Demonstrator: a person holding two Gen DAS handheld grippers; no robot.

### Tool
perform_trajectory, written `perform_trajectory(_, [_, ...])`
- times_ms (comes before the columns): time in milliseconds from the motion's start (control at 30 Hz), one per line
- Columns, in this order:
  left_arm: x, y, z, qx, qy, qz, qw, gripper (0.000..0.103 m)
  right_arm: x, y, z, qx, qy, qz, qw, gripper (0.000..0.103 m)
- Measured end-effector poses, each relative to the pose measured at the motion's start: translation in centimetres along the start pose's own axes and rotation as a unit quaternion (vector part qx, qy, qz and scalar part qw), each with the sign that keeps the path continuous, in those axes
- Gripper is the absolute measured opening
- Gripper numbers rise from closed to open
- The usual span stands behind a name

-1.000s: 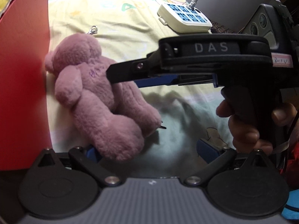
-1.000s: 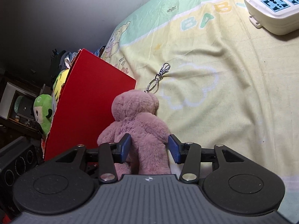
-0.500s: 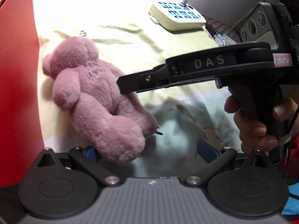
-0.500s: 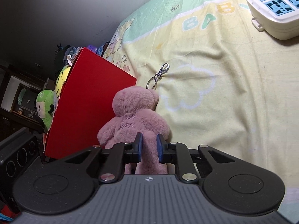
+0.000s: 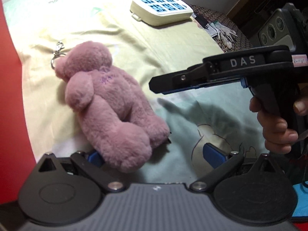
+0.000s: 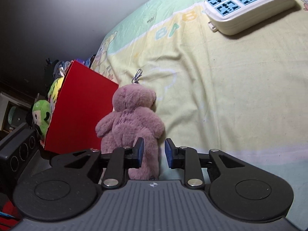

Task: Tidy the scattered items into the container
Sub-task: 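Lift the pink teddy bear and carry it toward the red box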

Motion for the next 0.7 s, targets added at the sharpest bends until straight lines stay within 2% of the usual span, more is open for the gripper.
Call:
perform_trajectory(100, [-0.9,-0.7,-1.1,-0.006,-0.026,0.015,0.9995,0.102,-0.7,0.6,-0.1,-0.016,0.018,0.012,1.0,0.047])
perform_trajectory(267, [-1.6,-0.3,-2.8,-0.018,-0.076,0.016,0.9968,0.102,-1.1,2.2,-0.2,-0.013,0.013,0.004,1.0,0.048])
perform_trajectory(400, [-2.0,0.5,-3.4,-0.033,-0.09,0.019,0.9952,0.102,-1.0,3.4,-0.7,-0.027,0.014,-0.008,1.0,0.048])
perform_trajectory(500, [-2.4,0.7,-4.1,-0.034,-0.107,0.022,0.9935,0.099,-1.2,4.2,-1.0,-0.03,0.011,-0.007,0.999,0.053])
perform_trajectory(700, [-2.9,0.7,-5.1,-0.064,-0.103,0.036,0.992,0.099,-0.9,5.6,-1.6,-0.046,0.012,-0.019,0.999,0.052])
Point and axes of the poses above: each gripper's, at about its wrist camera, not at the fingertips, and y roughly the way its jaws point, z to its right, x to its underside, the point moved 10 cm from there along y, roughly the way its jaws point, and after that the axes turned 8 degrees about -x, right-handed, at the moved point
